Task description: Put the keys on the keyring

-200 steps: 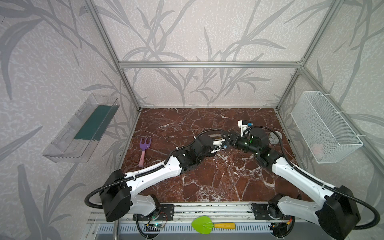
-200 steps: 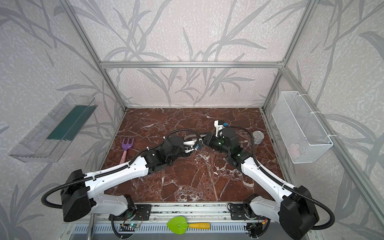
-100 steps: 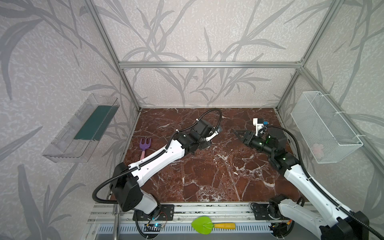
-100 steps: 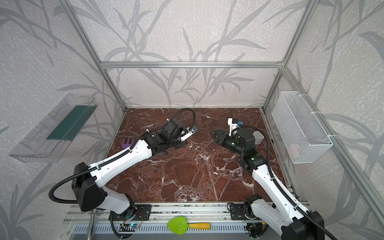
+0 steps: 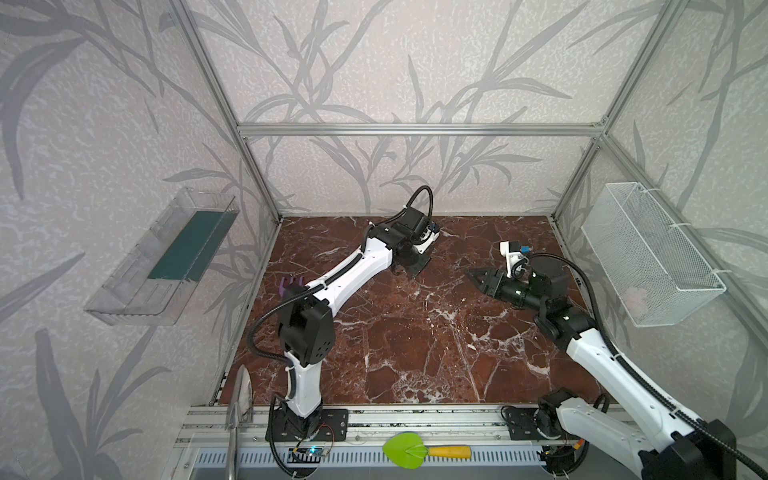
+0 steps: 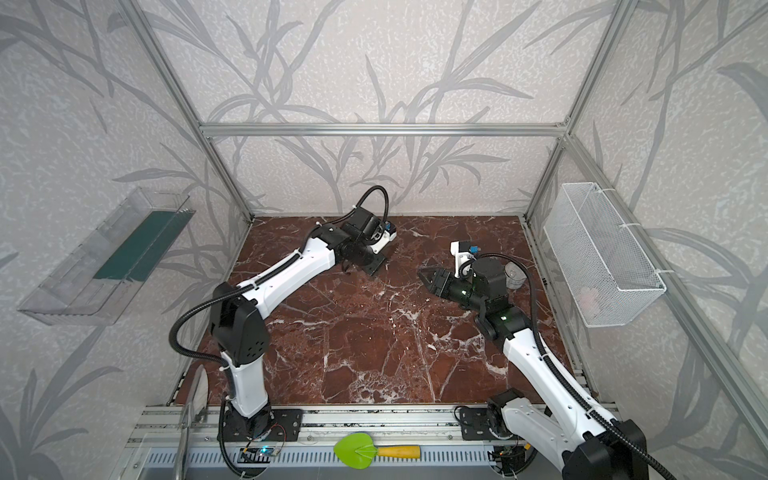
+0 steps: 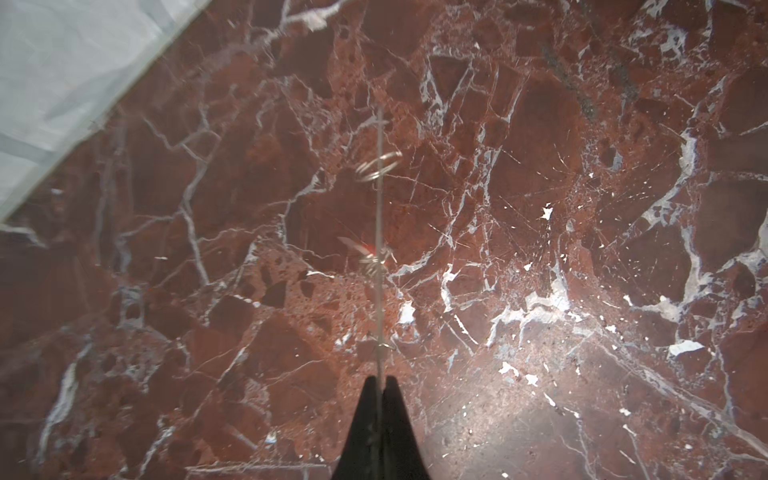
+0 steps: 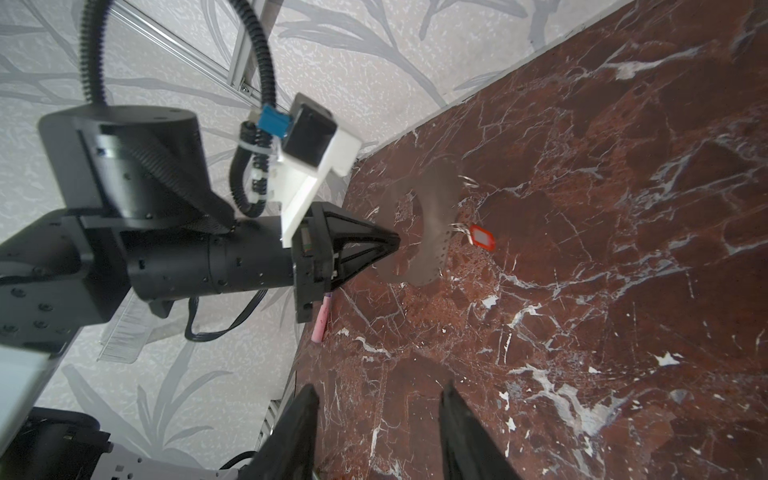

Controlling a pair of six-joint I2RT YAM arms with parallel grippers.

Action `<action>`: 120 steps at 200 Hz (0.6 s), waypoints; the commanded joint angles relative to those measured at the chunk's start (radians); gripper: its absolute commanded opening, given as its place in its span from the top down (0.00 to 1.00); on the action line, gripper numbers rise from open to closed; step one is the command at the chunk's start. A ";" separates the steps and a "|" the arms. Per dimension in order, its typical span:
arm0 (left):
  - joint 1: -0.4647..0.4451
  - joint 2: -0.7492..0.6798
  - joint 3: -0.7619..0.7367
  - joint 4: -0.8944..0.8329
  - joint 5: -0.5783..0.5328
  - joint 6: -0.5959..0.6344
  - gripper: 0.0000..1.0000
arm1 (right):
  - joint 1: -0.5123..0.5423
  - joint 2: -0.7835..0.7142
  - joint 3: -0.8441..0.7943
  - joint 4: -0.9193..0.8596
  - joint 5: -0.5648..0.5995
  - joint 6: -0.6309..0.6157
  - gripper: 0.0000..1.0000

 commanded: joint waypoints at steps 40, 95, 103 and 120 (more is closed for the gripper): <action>0.001 0.214 0.337 -0.176 0.253 -0.131 1.00 | -0.033 -0.033 -0.041 -0.028 -0.028 -0.063 0.52; -0.001 0.296 0.421 -0.115 0.384 -0.233 1.00 | -0.072 -0.071 -0.073 -0.033 -0.043 -0.069 0.52; -0.001 0.307 0.421 -0.101 0.401 -0.247 1.00 | -0.079 -0.071 -0.076 -0.032 -0.049 -0.068 0.52; -0.001 0.330 0.416 -0.074 0.410 -0.276 1.00 | -0.096 -0.075 -0.077 -0.034 -0.064 -0.068 0.52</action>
